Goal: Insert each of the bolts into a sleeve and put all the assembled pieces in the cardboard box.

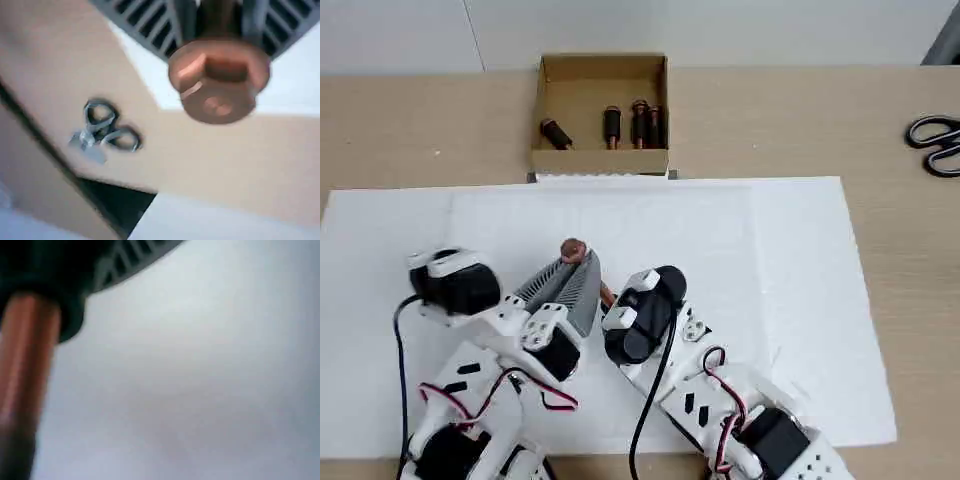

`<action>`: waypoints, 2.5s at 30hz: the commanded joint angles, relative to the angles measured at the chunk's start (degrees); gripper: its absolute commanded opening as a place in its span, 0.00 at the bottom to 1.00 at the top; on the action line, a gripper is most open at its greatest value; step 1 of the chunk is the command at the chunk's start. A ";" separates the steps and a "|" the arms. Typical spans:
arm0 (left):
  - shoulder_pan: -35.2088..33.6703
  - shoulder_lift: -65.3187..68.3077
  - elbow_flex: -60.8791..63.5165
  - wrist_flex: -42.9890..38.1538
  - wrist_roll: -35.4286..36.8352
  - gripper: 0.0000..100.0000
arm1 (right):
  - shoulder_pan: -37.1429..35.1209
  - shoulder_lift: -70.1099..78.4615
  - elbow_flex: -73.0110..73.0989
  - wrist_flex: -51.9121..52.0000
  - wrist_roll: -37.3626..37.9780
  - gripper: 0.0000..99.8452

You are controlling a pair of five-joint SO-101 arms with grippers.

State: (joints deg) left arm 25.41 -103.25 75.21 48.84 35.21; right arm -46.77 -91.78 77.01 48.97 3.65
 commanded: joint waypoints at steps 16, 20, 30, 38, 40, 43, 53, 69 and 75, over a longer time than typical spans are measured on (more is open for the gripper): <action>11.60 -0.44 -0.13 5.19 -4.75 0.01 | -0.31 -0.40 -4.57 -1.71 0.97 0.00; 11.87 -0.26 0.31 6.68 -4.84 0.01 | -0.31 -0.40 -4.66 -1.80 0.97 0.00; 18.02 -0.44 3.65 10.64 -9.85 0.01 | -0.31 -0.40 -4.66 -1.80 0.97 0.00; 17.85 -0.44 3.65 10.99 -10.46 0.05 | -0.31 -0.40 -4.57 -1.71 0.97 0.00; 17.85 -0.26 3.38 10.99 -10.46 0.12 | -0.31 -0.40 -4.57 -1.54 0.97 0.00; 17.76 -0.18 3.30 11.43 -10.90 0.19 | -0.31 -0.40 -4.57 -1.45 0.97 0.00; 7.30 -0.26 0.22 11.34 -20.31 0.19 | 2.24 -0.40 -4.40 -1.36 0.97 0.00; 6.15 -0.44 -8.31 8.44 -20.92 0.07 | 2.42 -0.40 -3.08 -1.36 0.97 0.00; 3.87 -0.44 -6.46 6.51 -21.19 0.01 | 2.68 -0.40 -3.08 -1.71 0.97 0.00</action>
State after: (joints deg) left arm 31.21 -103.34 69.14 57.01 14.29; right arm -45.01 -91.69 75.60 49.05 4.26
